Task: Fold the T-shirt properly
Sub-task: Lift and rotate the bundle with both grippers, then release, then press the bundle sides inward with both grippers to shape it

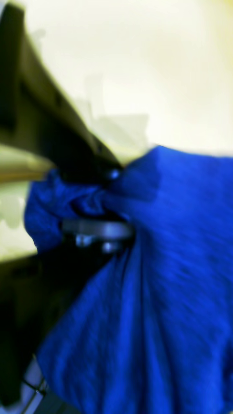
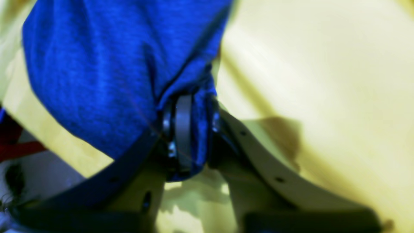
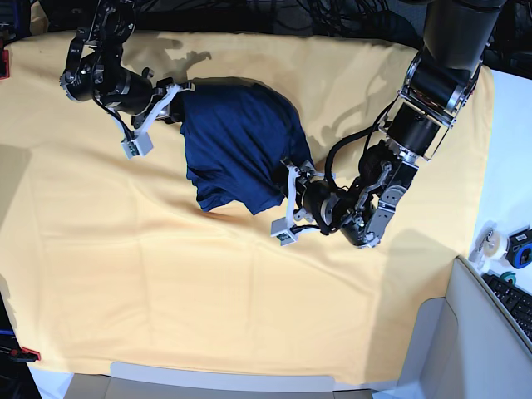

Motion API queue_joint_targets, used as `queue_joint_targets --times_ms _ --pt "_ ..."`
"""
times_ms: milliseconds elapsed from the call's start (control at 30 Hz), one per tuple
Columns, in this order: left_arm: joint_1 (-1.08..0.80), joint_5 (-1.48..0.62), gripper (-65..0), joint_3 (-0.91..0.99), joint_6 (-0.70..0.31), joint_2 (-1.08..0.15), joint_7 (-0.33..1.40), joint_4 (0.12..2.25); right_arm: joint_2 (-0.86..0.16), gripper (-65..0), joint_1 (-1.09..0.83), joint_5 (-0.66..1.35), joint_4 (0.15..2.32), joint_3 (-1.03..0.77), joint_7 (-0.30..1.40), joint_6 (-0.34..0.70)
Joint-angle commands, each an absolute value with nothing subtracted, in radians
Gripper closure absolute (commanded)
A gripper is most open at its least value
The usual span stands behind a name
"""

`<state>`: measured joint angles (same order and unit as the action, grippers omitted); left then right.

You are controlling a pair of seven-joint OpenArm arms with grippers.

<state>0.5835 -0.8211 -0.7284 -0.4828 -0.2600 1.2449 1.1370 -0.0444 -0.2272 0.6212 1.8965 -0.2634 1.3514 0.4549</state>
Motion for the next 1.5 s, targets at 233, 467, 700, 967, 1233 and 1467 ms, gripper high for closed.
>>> queue_joint_targets --times_ms 233,467,700,967,1233,1467 --pt "0.608 -0.803 -29.8 -0.479 -0.476 -0.271 1.34 1.28 -0.056 -24.9 -0.216 0.641 2.026 -0.266 1.337 0.412" --pt "0.398 -0.805 -29.7 -0.189 -0.476 -0.314 1.396 1.503 -0.077 -24.9 -0.18 0.642 2.04 -0.277 1.336 0.412" --pt "0.107 -0.803 -29.6 -0.131 -0.476 -0.343 1.396 1.776 -0.11 -24.8 -0.122 0.642 2.04 -0.441 1.337 0.412" --pt "-0.14 -0.805 -8.9 -0.142 -0.478 -0.328 1.372 1.971 -0.137 -24.6 -0.182 0.73 2.037 -0.401 1.342 0.414" --pt "-0.159 -0.799 -0.3 -0.305 -0.475 -0.278 1.369 1.989 -0.136 -2.3 -0.193 0.727 2.035 -0.274 1.342 0.414" --pt "-0.153 -0.796 0.0 -0.552 -0.47 -0.277 1.283 1.975 -0.116 -0.2 -0.194 0.722 2.032 -0.22 1.339 0.414"
